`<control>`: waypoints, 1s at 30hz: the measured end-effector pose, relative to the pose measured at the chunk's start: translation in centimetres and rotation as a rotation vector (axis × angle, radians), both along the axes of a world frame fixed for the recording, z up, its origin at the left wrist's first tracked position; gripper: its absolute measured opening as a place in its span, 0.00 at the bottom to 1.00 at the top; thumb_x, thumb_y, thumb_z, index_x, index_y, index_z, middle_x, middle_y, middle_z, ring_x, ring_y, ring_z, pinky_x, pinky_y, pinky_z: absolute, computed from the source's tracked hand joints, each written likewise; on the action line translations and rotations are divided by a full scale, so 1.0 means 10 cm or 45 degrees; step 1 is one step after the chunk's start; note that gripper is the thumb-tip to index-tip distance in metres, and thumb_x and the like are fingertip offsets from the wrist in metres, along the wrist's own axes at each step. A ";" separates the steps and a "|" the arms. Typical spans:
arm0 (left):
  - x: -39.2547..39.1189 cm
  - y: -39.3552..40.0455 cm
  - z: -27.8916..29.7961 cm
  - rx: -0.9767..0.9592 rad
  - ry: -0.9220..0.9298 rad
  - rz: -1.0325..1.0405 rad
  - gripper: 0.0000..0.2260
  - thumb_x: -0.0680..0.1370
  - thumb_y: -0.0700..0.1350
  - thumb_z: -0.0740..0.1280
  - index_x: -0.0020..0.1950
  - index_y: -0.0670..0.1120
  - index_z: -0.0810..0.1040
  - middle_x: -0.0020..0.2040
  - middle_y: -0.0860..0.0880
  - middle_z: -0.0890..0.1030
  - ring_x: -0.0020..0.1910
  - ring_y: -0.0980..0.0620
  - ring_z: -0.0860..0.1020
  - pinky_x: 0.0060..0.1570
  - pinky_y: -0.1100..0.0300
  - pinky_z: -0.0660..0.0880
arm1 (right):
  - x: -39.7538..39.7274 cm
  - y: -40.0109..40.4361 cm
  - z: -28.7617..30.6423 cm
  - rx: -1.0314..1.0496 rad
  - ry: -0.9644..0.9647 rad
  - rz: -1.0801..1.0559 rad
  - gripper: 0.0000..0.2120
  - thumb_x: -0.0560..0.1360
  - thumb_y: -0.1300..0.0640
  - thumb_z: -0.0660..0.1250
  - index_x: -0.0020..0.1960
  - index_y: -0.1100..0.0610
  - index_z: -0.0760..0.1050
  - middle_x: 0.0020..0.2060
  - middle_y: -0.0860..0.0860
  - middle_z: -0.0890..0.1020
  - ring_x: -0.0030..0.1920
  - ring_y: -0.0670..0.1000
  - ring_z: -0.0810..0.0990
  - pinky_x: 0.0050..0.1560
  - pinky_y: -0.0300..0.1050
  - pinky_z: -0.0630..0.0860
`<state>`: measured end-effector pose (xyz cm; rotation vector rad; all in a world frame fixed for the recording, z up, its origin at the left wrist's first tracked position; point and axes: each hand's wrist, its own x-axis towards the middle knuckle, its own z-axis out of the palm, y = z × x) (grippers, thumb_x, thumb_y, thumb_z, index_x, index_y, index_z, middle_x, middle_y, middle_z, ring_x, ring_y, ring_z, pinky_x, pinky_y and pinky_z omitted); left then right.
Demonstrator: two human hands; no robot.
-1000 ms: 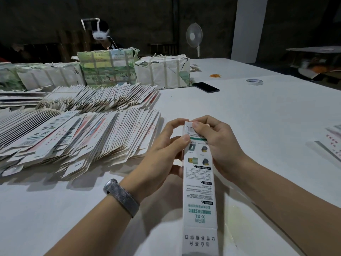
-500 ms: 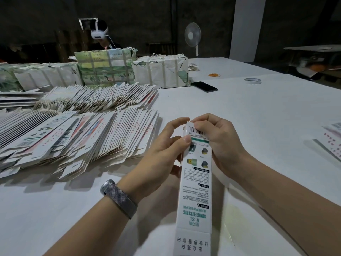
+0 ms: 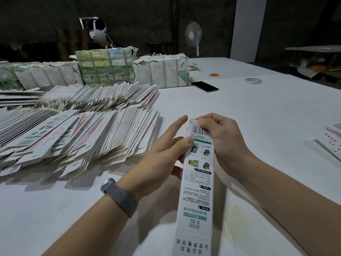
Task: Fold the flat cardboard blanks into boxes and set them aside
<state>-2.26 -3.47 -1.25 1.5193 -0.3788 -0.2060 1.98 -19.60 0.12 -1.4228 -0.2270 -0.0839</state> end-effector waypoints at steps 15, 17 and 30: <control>0.05 0.00 -0.04 -0.064 -0.073 -0.002 0.14 0.79 0.52 0.63 0.64 0.65 0.73 0.51 0.40 0.84 0.43 0.46 0.82 0.35 0.55 0.80 | -0.07 0.03 -0.02 -0.001 -0.075 0.036 0.13 0.82 0.56 0.58 0.43 0.58 0.77 0.35 0.54 0.79 0.38 0.57 0.80 0.38 0.47 0.77; 0.07 0.01 -0.04 -0.095 -0.102 0.053 0.16 0.79 0.51 0.63 0.66 0.62 0.72 0.50 0.39 0.83 0.42 0.48 0.82 0.33 0.56 0.79 | -0.08 0.05 -0.04 0.006 -0.095 0.056 0.08 0.83 0.55 0.59 0.49 0.54 0.75 0.36 0.50 0.81 0.38 0.55 0.82 0.39 0.47 0.80; 0.09 0.06 0.00 -0.110 -0.193 0.169 0.13 0.85 0.45 0.59 0.67 0.59 0.68 0.50 0.40 0.82 0.46 0.44 0.81 0.38 0.50 0.81 | -0.06 0.04 -0.06 0.082 -0.157 0.215 0.09 0.81 0.62 0.64 0.55 0.49 0.71 0.39 0.51 0.83 0.37 0.55 0.84 0.38 0.47 0.82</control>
